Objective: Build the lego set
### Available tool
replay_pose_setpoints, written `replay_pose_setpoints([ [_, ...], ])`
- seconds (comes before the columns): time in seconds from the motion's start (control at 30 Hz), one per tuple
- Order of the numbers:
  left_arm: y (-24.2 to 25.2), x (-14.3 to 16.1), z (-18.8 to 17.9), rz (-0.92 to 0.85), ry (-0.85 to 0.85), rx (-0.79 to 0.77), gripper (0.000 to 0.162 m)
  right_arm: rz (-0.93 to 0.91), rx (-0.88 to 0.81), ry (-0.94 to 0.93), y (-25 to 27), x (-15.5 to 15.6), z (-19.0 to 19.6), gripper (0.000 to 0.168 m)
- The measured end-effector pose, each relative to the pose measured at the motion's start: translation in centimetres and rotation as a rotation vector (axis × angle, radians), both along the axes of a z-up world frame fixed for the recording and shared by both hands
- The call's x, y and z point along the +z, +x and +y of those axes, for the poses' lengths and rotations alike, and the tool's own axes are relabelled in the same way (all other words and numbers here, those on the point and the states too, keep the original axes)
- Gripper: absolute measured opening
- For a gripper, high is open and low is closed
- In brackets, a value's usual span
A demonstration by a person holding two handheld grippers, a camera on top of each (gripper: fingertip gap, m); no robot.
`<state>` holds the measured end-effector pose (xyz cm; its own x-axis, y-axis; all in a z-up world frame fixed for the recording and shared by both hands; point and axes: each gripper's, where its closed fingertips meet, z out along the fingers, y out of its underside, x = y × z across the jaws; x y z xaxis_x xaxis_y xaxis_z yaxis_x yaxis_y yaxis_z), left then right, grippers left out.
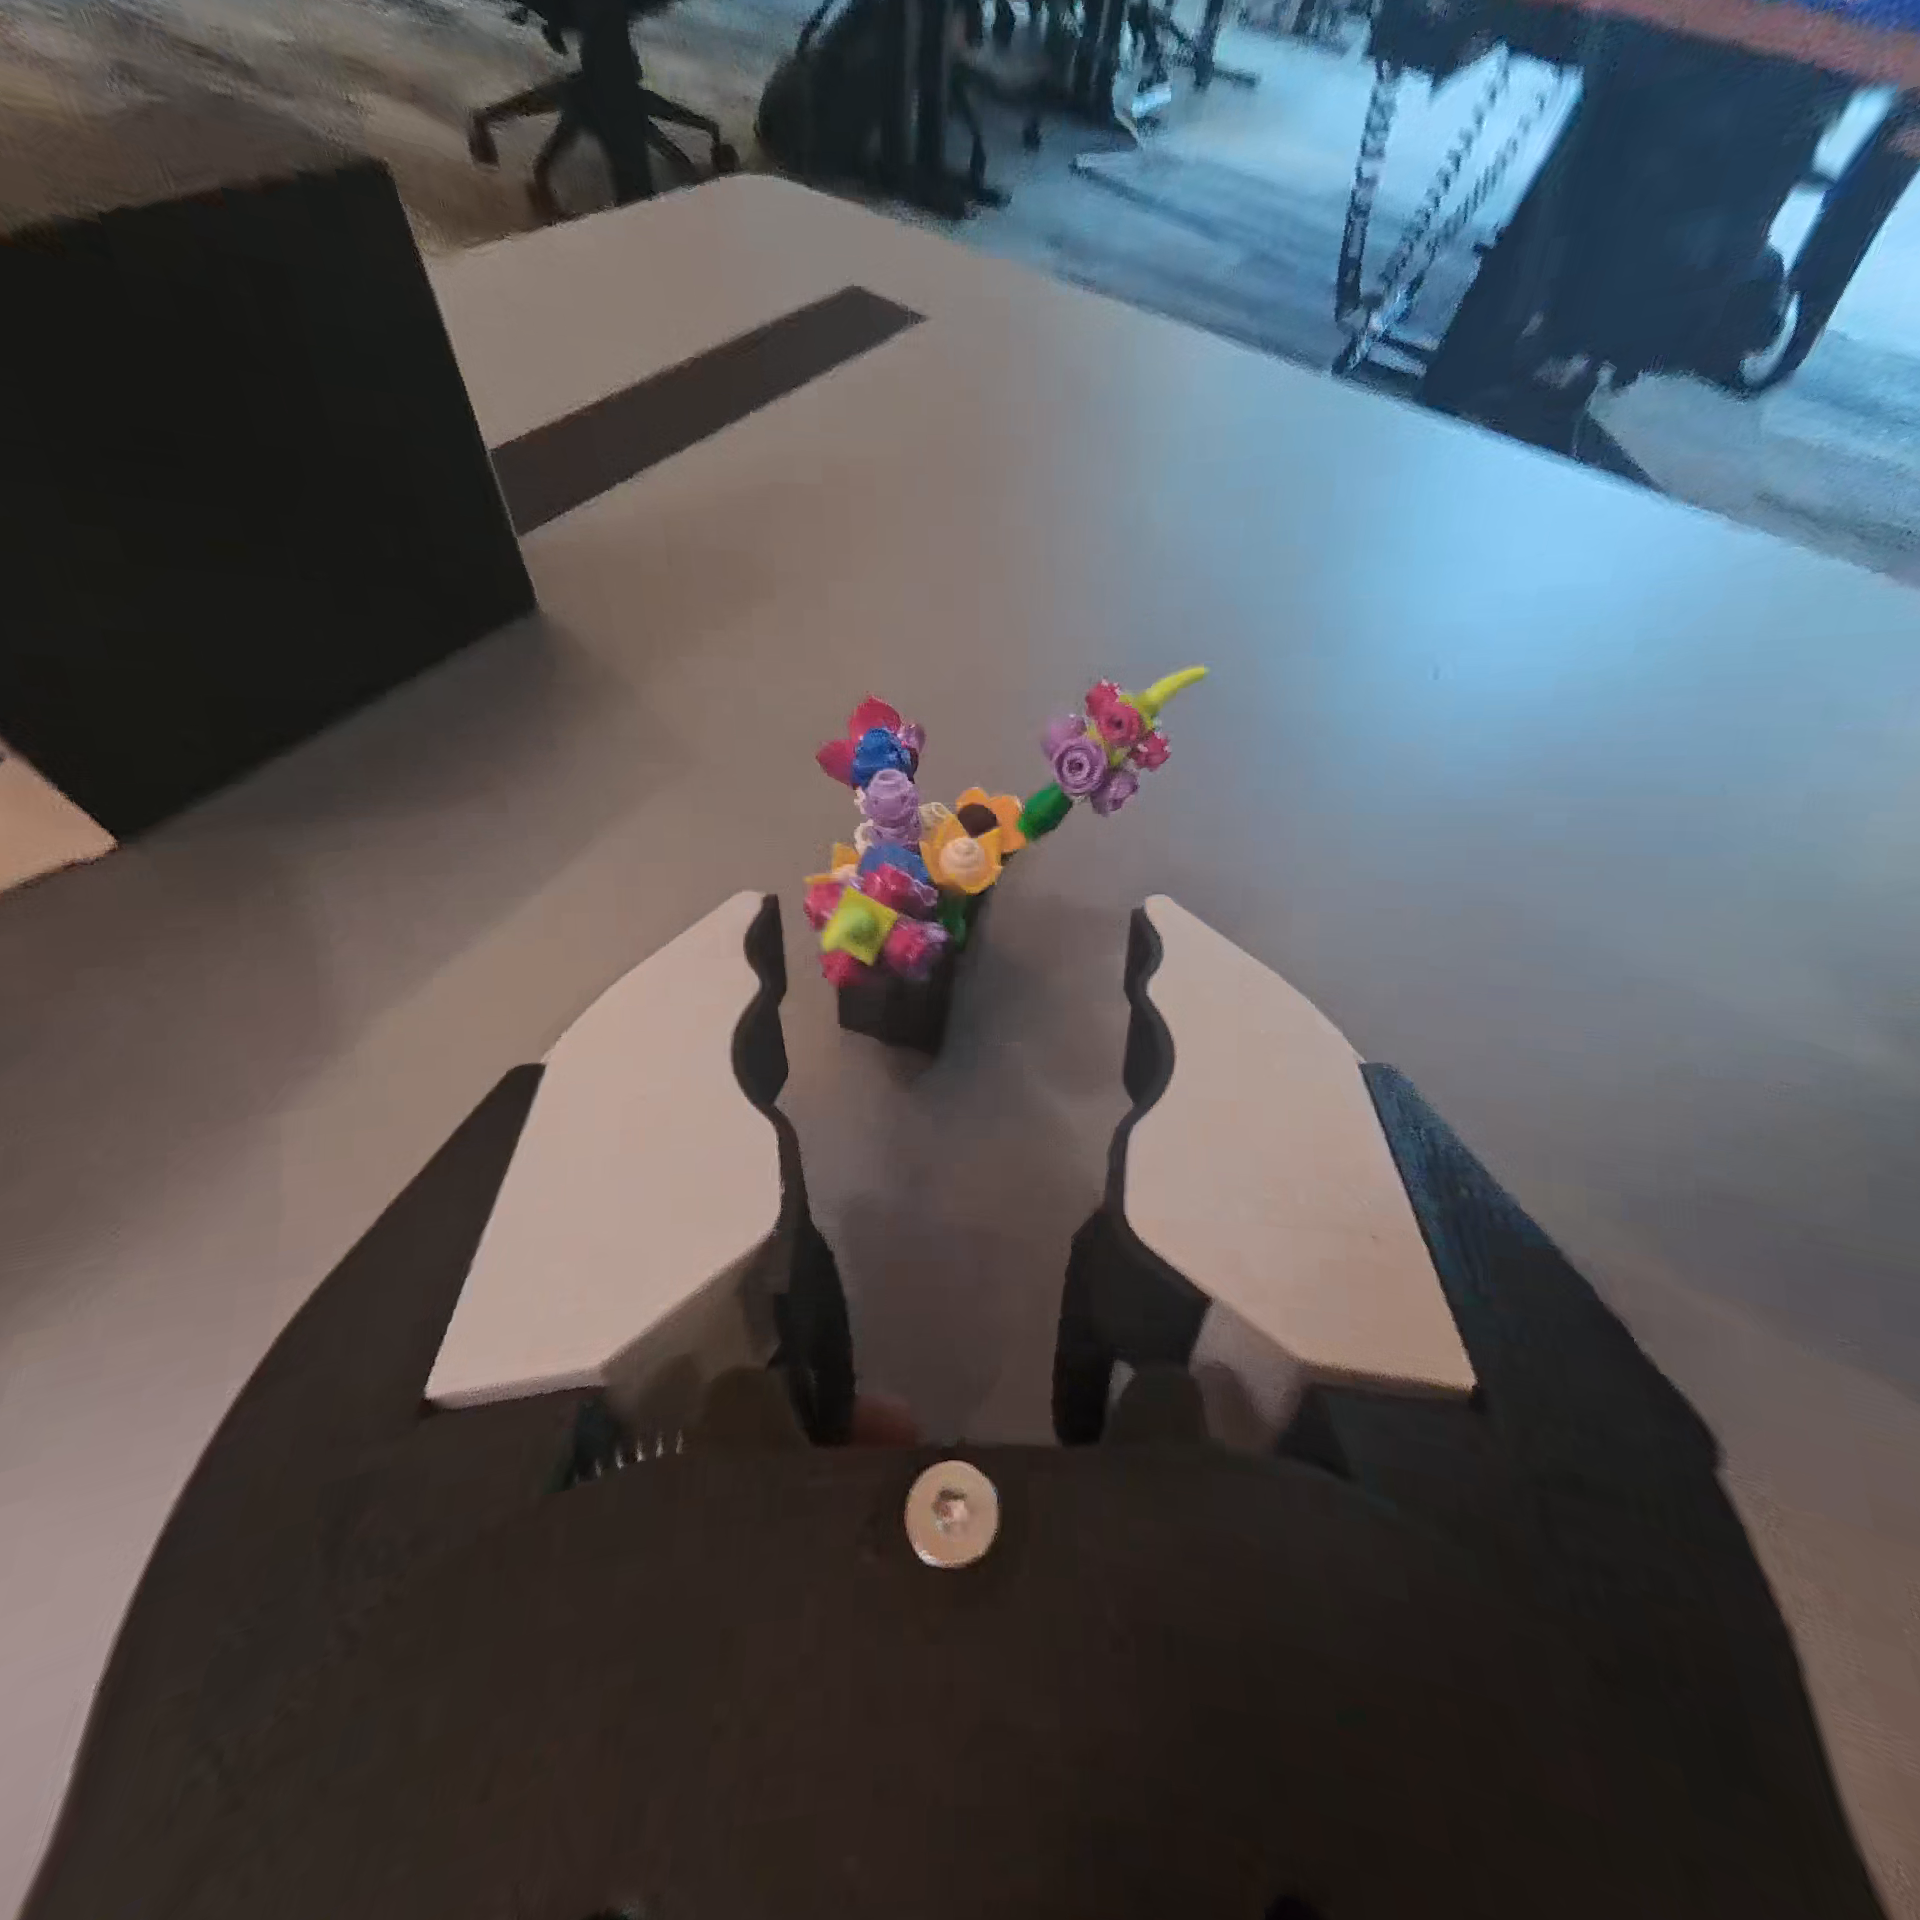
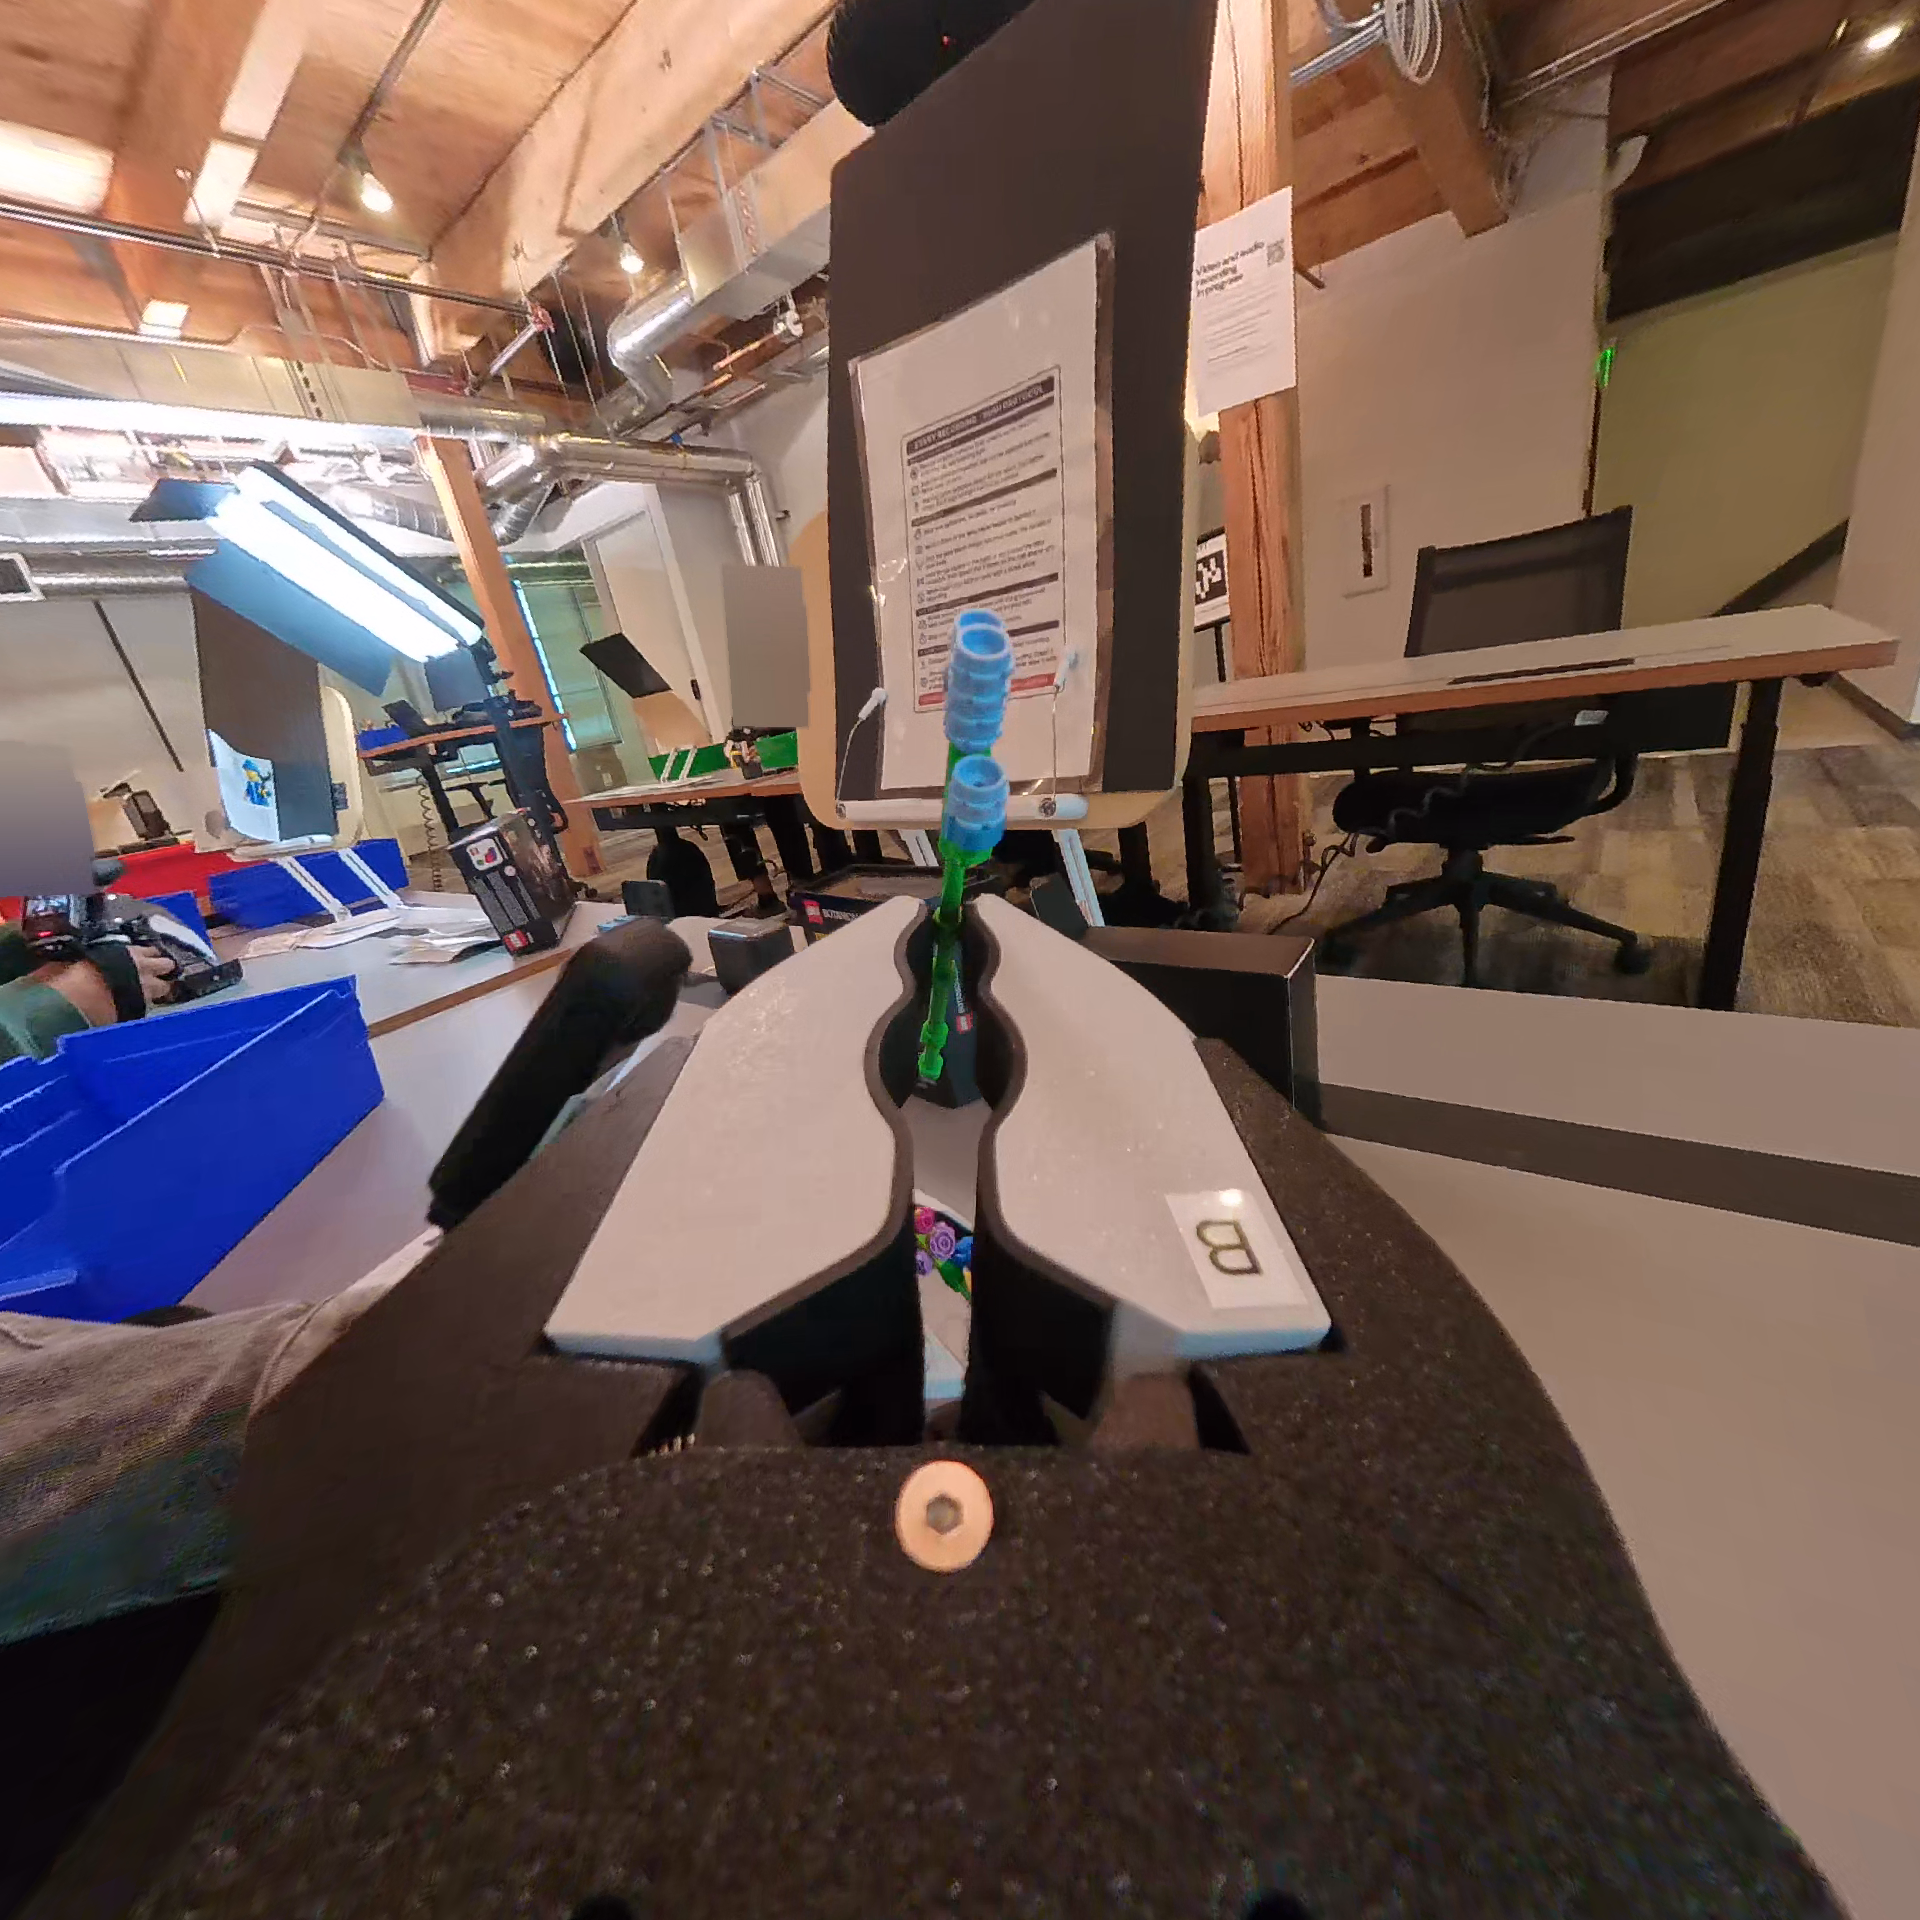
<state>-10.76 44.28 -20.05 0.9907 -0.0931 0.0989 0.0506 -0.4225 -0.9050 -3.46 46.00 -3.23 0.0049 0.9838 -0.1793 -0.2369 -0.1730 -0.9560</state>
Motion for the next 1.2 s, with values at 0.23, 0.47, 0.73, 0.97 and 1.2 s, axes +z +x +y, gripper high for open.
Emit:
replay_pose_setpoints([
  [0.23, 0.0, -2.8, 0.7, -0.011, -0.196, -0.103, 0.057, 0.021, 0.004, 0.003, 0.5, 0.5, -0.1, 0.005],
  [0.47, 0.0, -4.0, 0.9, 0.028, -0.279, -0.101, 0.030, 0.018, 0.013, 0.005, 0.6, 0.4, -0.2, 0.005],
  [0.73, -0.1, -4.2, 0.9, -0.012, -0.296, -0.096, 0.032, -0.008, 0.019, 0.024, 0.4, 0.1, -0.6, 0.005],
  [0.97, 0.1, -4.4, 1.3, 0.054, -0.295, -0.101, 0.048, -0.022, 0.027, 0.021, 0.3, -0.1, -0.6, 0.005],
  [1.2, 0.9, -3.8, 1.6, 0.085, -0.248, -0.148, 0.029, -0.046, 0.031, 0.022, 0.2, -0.6, -0.5, 0.005],
])
